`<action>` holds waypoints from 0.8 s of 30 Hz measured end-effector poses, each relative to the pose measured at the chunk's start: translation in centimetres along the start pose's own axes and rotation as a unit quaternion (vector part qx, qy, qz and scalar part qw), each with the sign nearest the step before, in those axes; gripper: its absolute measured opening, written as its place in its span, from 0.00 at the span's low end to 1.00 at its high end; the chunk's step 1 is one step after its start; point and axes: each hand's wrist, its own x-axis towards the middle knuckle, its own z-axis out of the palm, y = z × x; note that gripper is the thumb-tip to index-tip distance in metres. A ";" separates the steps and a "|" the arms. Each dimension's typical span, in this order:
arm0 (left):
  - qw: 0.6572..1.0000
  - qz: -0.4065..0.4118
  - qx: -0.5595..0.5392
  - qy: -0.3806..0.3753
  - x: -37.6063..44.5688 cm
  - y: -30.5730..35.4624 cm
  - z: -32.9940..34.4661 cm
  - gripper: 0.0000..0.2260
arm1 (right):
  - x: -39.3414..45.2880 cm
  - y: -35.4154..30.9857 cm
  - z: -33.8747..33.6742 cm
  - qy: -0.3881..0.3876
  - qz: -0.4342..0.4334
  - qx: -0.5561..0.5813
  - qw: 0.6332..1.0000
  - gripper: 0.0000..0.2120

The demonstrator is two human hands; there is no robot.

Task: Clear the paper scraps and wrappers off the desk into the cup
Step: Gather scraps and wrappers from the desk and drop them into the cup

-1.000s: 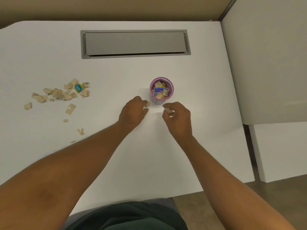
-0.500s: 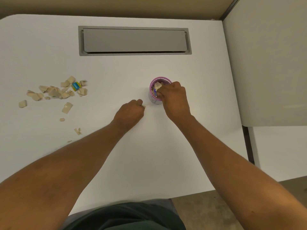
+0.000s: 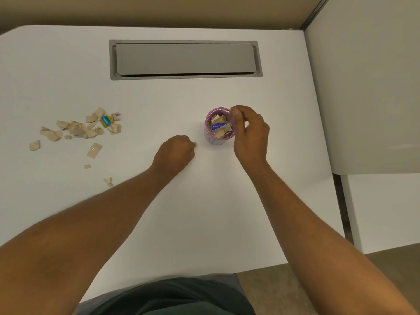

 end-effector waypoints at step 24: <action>0.995 0.082 -0.001 0.060 2.4 4.4 -4.2 0.23 | -10.4 7.4 2.5 -0.266 -0.025 -0.260 0.928 0.23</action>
